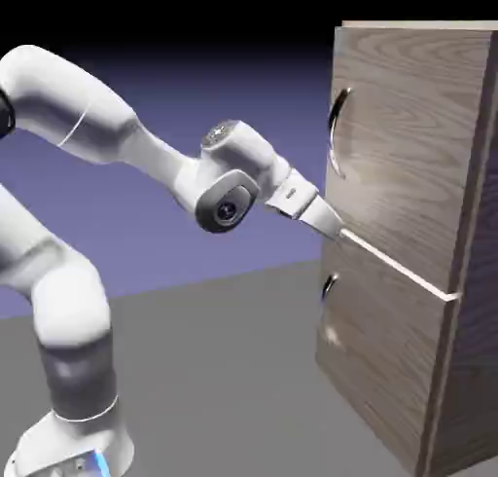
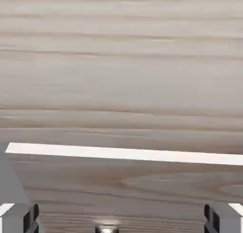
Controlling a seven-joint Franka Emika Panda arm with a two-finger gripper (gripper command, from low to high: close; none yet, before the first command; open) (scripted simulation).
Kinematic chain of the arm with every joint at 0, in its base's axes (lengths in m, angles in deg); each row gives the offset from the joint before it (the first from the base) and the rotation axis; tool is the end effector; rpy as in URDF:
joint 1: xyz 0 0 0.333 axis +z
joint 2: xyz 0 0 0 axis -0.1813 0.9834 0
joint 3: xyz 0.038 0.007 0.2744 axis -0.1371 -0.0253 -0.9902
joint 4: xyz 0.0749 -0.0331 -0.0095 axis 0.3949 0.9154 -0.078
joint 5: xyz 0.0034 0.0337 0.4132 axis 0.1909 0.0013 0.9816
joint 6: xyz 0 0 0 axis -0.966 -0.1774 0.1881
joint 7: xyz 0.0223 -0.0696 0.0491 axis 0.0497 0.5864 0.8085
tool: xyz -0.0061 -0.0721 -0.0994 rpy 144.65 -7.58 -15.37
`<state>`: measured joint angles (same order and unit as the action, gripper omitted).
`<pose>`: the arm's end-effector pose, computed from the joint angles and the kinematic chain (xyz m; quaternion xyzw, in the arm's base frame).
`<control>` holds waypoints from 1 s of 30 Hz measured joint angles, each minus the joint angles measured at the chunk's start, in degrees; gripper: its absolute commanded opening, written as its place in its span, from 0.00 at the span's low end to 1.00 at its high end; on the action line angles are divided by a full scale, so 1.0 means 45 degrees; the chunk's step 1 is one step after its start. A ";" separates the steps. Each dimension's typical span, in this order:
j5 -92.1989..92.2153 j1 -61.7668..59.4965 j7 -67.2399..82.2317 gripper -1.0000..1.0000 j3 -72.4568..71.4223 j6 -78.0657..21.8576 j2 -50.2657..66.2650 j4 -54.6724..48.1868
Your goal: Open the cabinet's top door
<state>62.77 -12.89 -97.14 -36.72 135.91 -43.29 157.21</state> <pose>0.4361 -0.0080 0.4194 -0.8483 0.3478 -0.3708 0.1484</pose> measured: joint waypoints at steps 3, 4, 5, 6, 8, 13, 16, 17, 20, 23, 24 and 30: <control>0.1661 -0.0774 0.0922 0.50 -0.0662 -0.0395 -0.0646 -0.0095; 0.2215 -0.1033 0.1230 0.50 -0.0883 -0.0527 -0.0861 -0.0127; 0.2769 -0.1291 0.1537 0.50 -0.1104 -0.0658 -0.1077 -0.0159; 0.3323 -0.1549 0.1845 0.50 -0.1324 -0.0790 -0.1292 -0.0191; 0.4431 -0.2065 0.2460 0.50 -0.1766 -0.1053 -0.1723 -0.0255; 0.7200 -0.3356 0.3997 0.50 -0.2869 -0.1711 -0.2800 -0.0414; 0.8861 -0.4131 0.4920 0.50 -0.3532 -0.2106 -0.3446 -0.0509; 0.9415 -0.4389 0.5227 0.50 -0.3752 -0.2238 -0.3661 -0.0541; 1.1077 -0.5163 0.6150 0.50 -0.4414 -0.2633 -0.4307 -0.0636; 1.2738 -0.5938 0.7072 0.50 -0.5077 -0.3028 -0.4953 -0.0732; 1.3292 -0.6196 0.7380 0.50 -0.5297 -0.3159 -0.5168 -0.0764; 1.6615 -0.7745 0.9225 0.50 -0.6622 -0.3949 -0.6461 -0.0955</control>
<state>137.53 -47.74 -55.63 -66.51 118.14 -72.36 152.91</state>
